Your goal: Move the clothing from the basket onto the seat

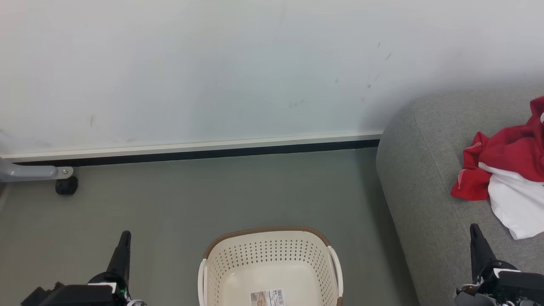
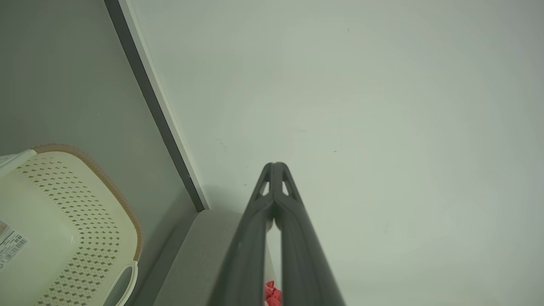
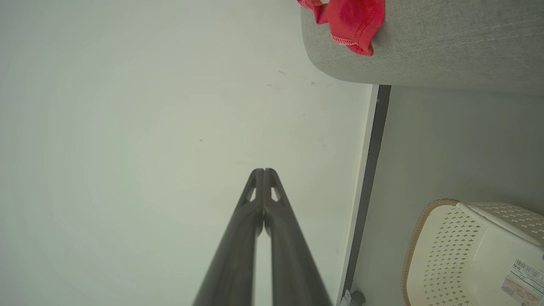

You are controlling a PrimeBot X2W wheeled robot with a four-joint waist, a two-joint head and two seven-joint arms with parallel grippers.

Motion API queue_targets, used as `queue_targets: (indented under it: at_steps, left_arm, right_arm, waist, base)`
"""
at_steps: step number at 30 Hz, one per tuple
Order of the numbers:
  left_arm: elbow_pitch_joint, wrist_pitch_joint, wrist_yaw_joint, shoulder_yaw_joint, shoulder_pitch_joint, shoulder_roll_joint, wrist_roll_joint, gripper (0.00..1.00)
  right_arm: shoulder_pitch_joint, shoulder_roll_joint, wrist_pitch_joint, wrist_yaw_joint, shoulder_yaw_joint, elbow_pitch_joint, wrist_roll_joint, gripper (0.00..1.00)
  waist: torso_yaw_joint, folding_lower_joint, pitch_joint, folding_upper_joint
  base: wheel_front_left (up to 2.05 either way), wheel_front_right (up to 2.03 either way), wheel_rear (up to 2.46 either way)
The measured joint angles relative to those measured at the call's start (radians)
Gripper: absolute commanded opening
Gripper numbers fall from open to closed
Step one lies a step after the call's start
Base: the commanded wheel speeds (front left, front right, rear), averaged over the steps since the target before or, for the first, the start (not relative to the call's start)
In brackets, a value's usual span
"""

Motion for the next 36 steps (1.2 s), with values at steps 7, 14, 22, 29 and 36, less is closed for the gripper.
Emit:
queue_targets:
  at_steps: [7, 14, 22, 29, 36]
  left_arm:
    - [0.0, 0.0, 0.0, 0.0, 0.0, 0.0, 0.0, 0.0]
    - [0.0, 0.0, 0.0, 0.0, 0.0, 0.0, 0.0, 0.0]
    - [0.0, 0.0, 0.0, 0.0, 0.0, 0.0, 0.0, 0.0]
    - [0.0, 0.0, 0.0, 0.0, 0.0, 0.0, 0.0, 0.0]
    - [0.0, 0.0, 0.0, 0.0, 0.0, 0.0, 0.0, 0.0]
  right_arm:
    - [0.0, 0.0, 0.0, 0.0, 0.0, 0.0, 0.0, 0.0]
    - [0.0, 0.0, 0.0, 0.0, 0.0, 0.0, 0.0, 0.0]
    - [0.0, 0.0, 0.0, 0.0, 0.0, 0.0, 0.0, 0.0]
    - [0.0, 0.0, 0.0, 0.0, 0.0, 0.0, 0.0, 0.0]
    - [0.0, 0.0, 0.0, 0.0, 0.0, 0.0, 0.0, 0.0]
  waist:
    - [0.0, 0.0, 0.0, 0.0]
    - [0.0, 0.0001, 0.0, 0.0]
    - [0.0, 0.0, 0.0, 0.0]
    - [0.0, 0.0, 0.0, 0.0]
    - [0.0, 0.0, 0.0, 0.0]
  base:
    - [0.0, 0.0, 0.0]
    - [0.0, 0.0, 0.0]
    - [0.0, 0.0, 0.0]
    - [0.0, 0.0, 0.0]
    - [0.0, 0.0, 0.0]
